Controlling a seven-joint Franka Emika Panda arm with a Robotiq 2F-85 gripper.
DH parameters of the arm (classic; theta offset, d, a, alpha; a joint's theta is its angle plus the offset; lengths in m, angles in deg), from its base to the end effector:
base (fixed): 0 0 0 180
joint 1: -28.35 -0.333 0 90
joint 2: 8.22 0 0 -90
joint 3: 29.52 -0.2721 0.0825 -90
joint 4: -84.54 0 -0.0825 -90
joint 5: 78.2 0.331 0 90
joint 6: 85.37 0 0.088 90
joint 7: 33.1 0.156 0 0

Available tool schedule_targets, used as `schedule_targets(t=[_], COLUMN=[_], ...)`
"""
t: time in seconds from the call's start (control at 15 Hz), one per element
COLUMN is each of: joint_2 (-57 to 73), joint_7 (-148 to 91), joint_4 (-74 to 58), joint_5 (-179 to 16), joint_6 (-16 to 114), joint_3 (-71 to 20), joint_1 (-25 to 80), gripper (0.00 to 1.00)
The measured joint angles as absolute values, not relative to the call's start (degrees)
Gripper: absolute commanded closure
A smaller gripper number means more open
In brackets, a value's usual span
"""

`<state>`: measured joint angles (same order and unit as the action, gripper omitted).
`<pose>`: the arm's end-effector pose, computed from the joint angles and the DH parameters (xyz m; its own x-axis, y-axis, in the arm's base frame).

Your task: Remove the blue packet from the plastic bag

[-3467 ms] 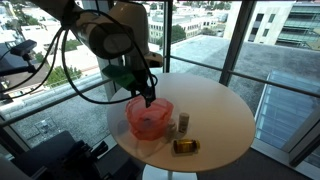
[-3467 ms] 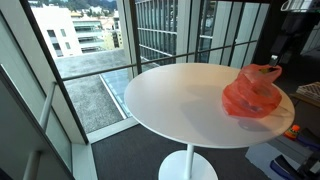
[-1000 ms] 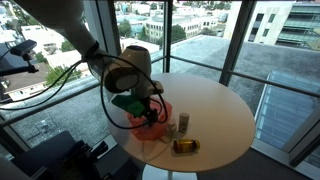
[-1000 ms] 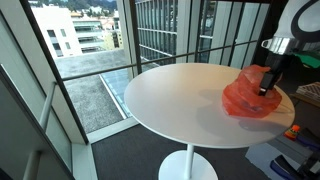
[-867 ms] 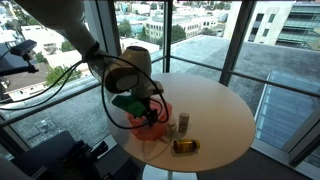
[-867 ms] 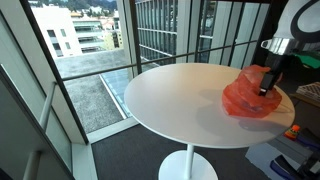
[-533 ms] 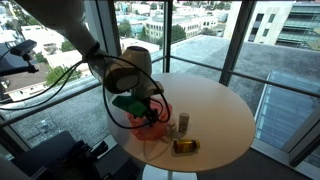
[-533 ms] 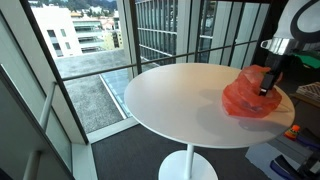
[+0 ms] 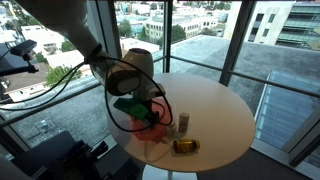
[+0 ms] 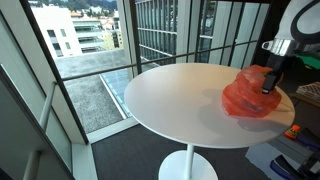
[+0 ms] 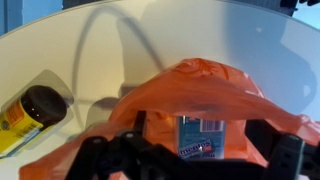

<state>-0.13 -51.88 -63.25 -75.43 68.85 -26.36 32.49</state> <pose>0.4104 -0.0542 0.1640 0.9874 0.1565 -0.0234 0.1560 -0.9875 -0.0207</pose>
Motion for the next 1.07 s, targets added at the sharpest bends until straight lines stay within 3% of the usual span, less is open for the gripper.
schedule_targets(t=[1.07], joint_2=[0.4], joint_7=[-53.2], joint_4=[-61.4], joint_5=[-75.1], joint_6=[68.8], joint_3=[-28.0], joint_1=[33.8], gripper=[0.00])
